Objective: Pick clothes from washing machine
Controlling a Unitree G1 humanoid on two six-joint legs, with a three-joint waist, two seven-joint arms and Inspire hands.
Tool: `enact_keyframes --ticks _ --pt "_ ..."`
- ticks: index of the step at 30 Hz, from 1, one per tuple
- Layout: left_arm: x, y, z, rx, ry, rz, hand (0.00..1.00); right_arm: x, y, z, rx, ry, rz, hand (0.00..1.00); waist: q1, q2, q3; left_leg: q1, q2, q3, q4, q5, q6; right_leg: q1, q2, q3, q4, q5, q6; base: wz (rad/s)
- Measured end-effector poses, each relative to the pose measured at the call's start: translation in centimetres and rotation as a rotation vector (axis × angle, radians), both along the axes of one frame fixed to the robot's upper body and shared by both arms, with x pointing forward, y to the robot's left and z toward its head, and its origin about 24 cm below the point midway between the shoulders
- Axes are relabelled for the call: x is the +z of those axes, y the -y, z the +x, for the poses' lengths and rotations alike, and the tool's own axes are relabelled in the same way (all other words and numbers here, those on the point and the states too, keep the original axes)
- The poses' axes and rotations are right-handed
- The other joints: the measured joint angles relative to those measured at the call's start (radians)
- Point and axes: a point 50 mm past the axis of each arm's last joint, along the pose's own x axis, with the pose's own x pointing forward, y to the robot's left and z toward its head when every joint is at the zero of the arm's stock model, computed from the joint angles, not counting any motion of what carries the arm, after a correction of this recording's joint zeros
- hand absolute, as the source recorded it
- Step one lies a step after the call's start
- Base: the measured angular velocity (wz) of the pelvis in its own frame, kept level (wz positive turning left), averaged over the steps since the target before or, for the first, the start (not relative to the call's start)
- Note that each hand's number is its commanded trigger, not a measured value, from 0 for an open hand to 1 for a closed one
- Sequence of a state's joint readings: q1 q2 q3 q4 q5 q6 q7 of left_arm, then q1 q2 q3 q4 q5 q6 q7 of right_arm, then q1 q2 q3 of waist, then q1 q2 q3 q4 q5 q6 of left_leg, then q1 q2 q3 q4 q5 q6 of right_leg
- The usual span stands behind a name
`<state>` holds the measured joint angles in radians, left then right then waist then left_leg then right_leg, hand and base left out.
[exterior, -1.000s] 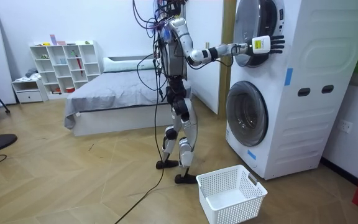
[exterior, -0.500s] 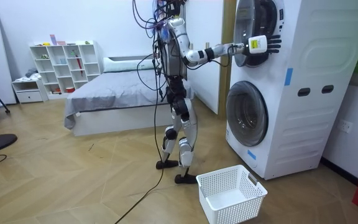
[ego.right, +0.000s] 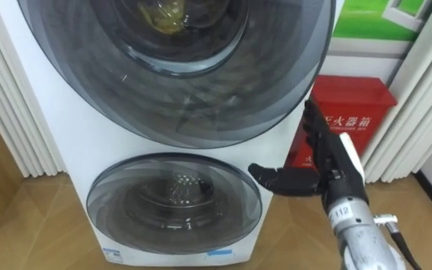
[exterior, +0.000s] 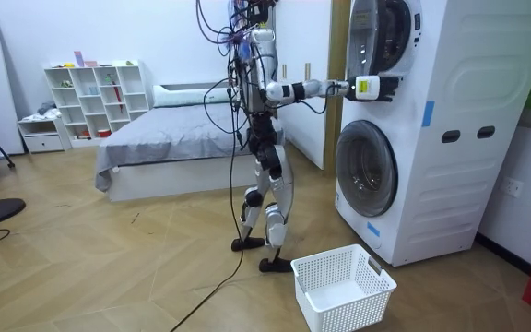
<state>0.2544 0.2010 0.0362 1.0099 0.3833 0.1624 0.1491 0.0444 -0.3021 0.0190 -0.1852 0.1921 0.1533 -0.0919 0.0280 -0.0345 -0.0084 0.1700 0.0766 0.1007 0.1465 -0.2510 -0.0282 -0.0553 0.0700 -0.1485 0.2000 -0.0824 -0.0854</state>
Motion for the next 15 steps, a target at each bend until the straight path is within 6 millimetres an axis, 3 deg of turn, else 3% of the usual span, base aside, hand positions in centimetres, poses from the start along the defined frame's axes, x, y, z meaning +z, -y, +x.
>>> enact_keyframes --ticks 15 --pt "-0.1 0.3 0.8 -0.032 0.023 -0.012 0.0 1.4 -0.9 -1.3 0.077 0.086 0.026 0.0 -0.025 0.008 0.0028 -0.003 0.002 0.015 -0.017 -0.01 0.002 -0.019 0.009 0.015 0.007 0.005 0.001 -0.02"
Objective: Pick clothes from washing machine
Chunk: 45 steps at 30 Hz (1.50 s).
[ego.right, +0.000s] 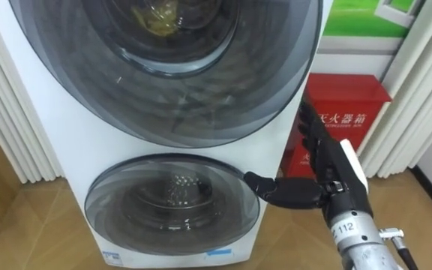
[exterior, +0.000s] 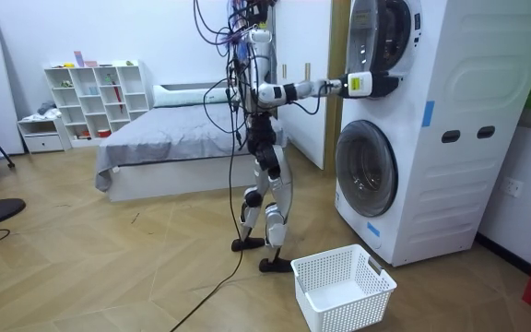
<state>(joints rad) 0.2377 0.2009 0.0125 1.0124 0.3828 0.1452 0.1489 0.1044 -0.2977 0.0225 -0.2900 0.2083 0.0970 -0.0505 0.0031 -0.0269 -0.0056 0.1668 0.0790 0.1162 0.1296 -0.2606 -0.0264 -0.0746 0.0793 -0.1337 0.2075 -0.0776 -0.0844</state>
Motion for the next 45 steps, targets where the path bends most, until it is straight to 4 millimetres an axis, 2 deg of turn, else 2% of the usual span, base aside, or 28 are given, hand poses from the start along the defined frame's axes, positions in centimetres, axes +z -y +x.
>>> enact_keyframes --ticks 7,10,16,22,35,38,41,45 --pt "-0.1 0.1 0.8 -0.011 0.015 -0.006 0.0 2.8 -1.3 -0.4 0.092 0.118 0.0 0.0 -0.005 -0.006 -0.0036 0.001 0.0 0.035 0.008 0.0 0.0 -0.012 0.002 0.029 0.004 0.003 0.0 -0.14" --pt "-0.1 0.2 0.8 -0.017 0.026 -0.002 0.0 3.0 -1.5 -0.5 0.124 0.12 0.039 0.0 -0.008 -0.013 -0.0038 0.003 0.0 0.048 0.008 0.0 0.0 -0.012 0.004 0.036 0.0 0.004 0.001 -0.08" --pt "-0.2 0.2 0.5 -0.017 0.018 -0.007 0.0 3.1 -1.7 -0.5 0.187 0.113 0.133 0.0 -0.005 -0.013 -0.0022 0.005 0.001 0.071 0.008 0.0 0.0 -0.014 0.009 0.05 -0.005 0.007 0.001 -0.1" --pt "-0.3 0.5 1.0 -0.051 0.015 -0.029 0.0 3.5 -2.2 -0.2 0.212 0.133 0.22 0.0 0.005 -0.006 0.0027 0.005 0.002 0.071 0.008 0.0 0.0 -0.018 0.01 0.049 -0.004 0.008 -0.001 -0.05" --pt "-0.2 0.3 1.1 -0.061 0.036 -0.032 0.0 5.2 -2.5 0.7 0.233 0.2 0.23 0.0 0.008 -0.006 0.0025 -0.017 0.004 0.071 0.023 0.001 0.0 -0.035 0.011 0.044 -0.003 0.011 -0.007 -0.02" --pt "-0.2 0.3 1.1 -0.061 0.038 -0.032 0.0 5.7 -2.7 1.0 0.241 0.222 0.229 0.0 0.009 -0.007 0.0007 -0.016 0.004 0.071 0.023 0.001 0.0 -0.035 0.011 0.044 -0.001 0.011 -0.007 0.0" --pt "-0.2 0.2 1.0 -0.061 0.033 -0.032 0.0 6.1 -2.9 1.0 0.254 0.237 0.226 0.0 0.007 -0.016 -0.0045 -0.016 0.004 0.071 0.023 0.001 0.0 -0.035 0.01 0.046 -0.001 0.011 -0.007 0.0" --pt "-0.2 0.3 1.1 -0.064 0.027 -0.049 0.0 6.2 -2.9 1.0 0.269 0.241 0.217 0.0 0.001 -0.022 -0.0041 -0.016 0.004 0.071 0.023 0.001 0.0 -0.035 0.01 0.047 0.0 0.012 -0.009 0.0"
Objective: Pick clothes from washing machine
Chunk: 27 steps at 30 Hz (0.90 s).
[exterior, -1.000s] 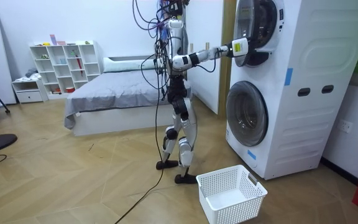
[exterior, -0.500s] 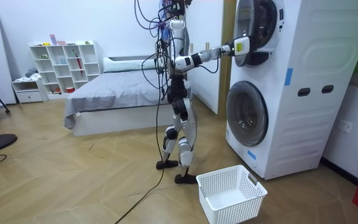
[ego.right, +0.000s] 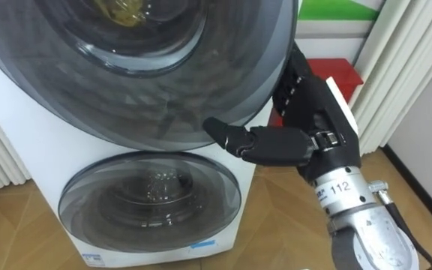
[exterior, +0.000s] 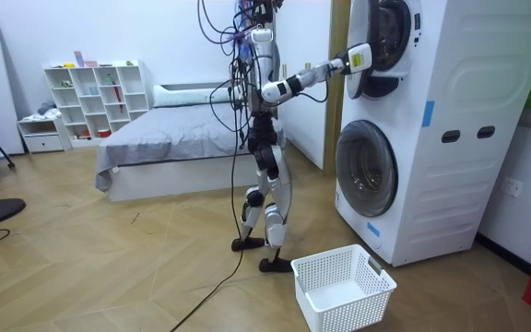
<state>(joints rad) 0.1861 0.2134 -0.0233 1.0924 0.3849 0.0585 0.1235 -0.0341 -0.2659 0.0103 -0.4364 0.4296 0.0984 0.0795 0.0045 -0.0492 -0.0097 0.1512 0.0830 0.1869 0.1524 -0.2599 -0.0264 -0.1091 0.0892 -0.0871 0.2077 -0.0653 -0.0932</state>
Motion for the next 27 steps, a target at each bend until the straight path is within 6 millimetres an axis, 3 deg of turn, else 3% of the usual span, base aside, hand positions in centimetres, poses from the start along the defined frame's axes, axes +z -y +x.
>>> enact_keyframes --ticks 7,14,27 --pt "0.0 -0.3 -0.1 -0.033 -0.033 0.002 0.0 0.1 -0.5 -0.1 0.047 0.007 -0.008 0.0 0.002 -0.018 0.0009 -0.002 0.004 0.002 0.001 0.0 0.0 -0.014 0.008 0.005 0.013 0.002 -0.01 -0.06" --pt "0.2 -0.6 1.1 -0.05 -0.009 0.003 0.0 0.2 -1.2 -0.3 0.094 0.017 -0.024 0.0 0.007 -0.018 0.0005 -0.001 0.009 0.002 0.001 0.008 -0.014 -0.014 0.013 0.01 0.013 0.006 -0.021 -0.01" --pt "0.2 -0.7 1.4 -0.055 -0.007 0.007 0.0 -0.3 -2.5 -0.4 0.138 -0.002 -0.01 0.0 0.057 -0.023 0.0008 -0.009 0.013 -0.017 0.016 0.017 -0.028 -0.03 0.018 0.015 0.034 0.005 -0.036 -0.02"
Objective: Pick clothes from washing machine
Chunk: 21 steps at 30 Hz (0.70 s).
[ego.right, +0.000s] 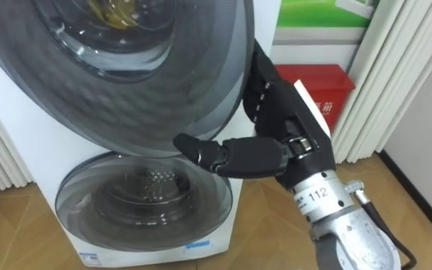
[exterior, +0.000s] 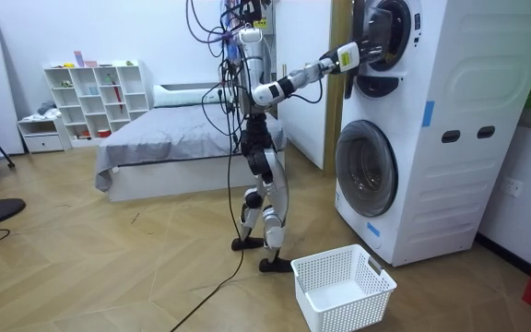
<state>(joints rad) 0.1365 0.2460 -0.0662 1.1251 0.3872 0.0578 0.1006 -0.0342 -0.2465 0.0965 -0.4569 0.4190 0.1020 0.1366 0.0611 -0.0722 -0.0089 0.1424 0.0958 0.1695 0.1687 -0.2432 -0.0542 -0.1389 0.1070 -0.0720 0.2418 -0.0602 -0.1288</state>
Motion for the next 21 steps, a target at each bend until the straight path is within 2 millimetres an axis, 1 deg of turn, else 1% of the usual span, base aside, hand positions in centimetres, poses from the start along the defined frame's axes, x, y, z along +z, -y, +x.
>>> enact_keyframes --ticks 3,5,7,11,14,16,17,18,19,20,21 --pt "0.0 -0.1 -0.2 -0.003 -0.01 0.003 0.0 -0.2 -0.3 0.0 0.01 -0.007 0.009 0.0 0.0 -0.008 -0.0007 -0.006 -0.001 -0.035 0.004 0.001 -0.002 -0.001 -0.003 -0.014 0.002 -0.003 -0.008 0.02" --pt "-0.1 0.0 -0.3 -0.015 -0.019 0.001 0.0 -0.2 -0.4 0.0 0.016 -0.009 0.011 0.0 0.0 -0.009 -0.0007 -0.013 -0.001 -0.053 0.015 0.001 -0.002 -0.001 -0.005 -0.021 -0.001 -0.001 -0.012 0.06" --pt "-0.1 -0.1 -0.5 -0.016 -0.029 0.0 0.0 -0.3 -0.7 0.0 0.027 -0.014 0.011 0.0 0.0 -0.009 -0.0006 -0.016 -0.002 -0.079 0.02 0.001 -0.002 0.001 -0.009 -0.037 -0.001 -0.001 -0.014 0.06" --pt "-0.1 0.0 -0.5 -0.029 -0.031 0.0 0.0 -0.4 -1.0 -0.1 0.041 -0.017 0.013 0.0 0.0 -0.009 -0.0006 -0.022 -0.001 -0.097 0.021 0.001 -0.002 0.001 -0.017 -0.068 0.0 -0.002 -0.014 0.07" --pt "-0.1 0.0 -0.7 -0.029 -0.037 -0.001 0.0 -0.4 -1.1 -0.1 0.06 -0.017 0.014 0.0 0.0 -0.01 -0.0007 -0.033 -0.001 -0.111 0.022 0.005 0.001 -0.003 -0.022 -0.087 -0.008 0.001 0.003 0.02" --pt "-0.1 0.0 -0.7 -0.03 -0.037 -0.001 0.0 -0.4 -1.2 -0.2 0.065 -0.014 0.014 0.0 0.001 -0.01 -0.0019 -0.057 0.0 -0.118 0.022 0.016 0.02 -0.005 -0.041 -0.144 -0.035 0.004 0.031 0.03" --pt "-0.1 0.0 -0.6 -0.03 -0.036 0.0 0.0 -0.3 -1.2 -0.2 0.066 -0.012 0.014 0.0 0.001 -0.011 -0.0024 -0.063 0.001 -0.118 0.022 0.017 0.023 -0.005 -0.043 -0.155 -0.042 0.007 0.035 0.08" --pt "-0.1 0.0 -0.7 -0.031 -0.036 0.0 0.0 -0.3 -1.3 -0.2 0.068 -0.011 0.014 0.0 0.002 -0.013 -0.0037 -0.07 0.001 -0.118 0.022 0.021 0.03 -0.006 -0.051 -0.177 -0.051 0.012 0.043 0.11" --pt "-0.1 0.0 -0.6 -0.043 -0.037 0.004 0.0 -0.3 -1.3 -0.2 0.069 -0.011 0.015 0.0 0.002 -0.013 -0.0039 -0.078 0.0 -0.118 0.021 0.022 0.034 -0.007 -0.054 -0.189 -0.057 0.016 0.049 0.11" --pt "-0.1 0.1 -0.6 -0.047 -0.036 0.004 0.0 -0.3 -1.3 -0.2 0.071 -0.012 0.015 0.0 0.003 -0.013 -0.004 -0.08 0.001 -0.118 0.022 0.022 0.034 -0.008 -0.055 -0.191 -0.057 0.017 0.051 0.07" --pt "-0.1 0.1 -0.5 -0.048 -0.035 0.005 0.0 -0.4 -1.5 -0.2 0.076 -0.013 0.015 0.0 0.008 -0.013 -0.004 -0.081 0.001 -0.118 0.021 0.022 0.034 -0.008 -0.055 -0.192 -0.059 0.022 0.058 0.0"
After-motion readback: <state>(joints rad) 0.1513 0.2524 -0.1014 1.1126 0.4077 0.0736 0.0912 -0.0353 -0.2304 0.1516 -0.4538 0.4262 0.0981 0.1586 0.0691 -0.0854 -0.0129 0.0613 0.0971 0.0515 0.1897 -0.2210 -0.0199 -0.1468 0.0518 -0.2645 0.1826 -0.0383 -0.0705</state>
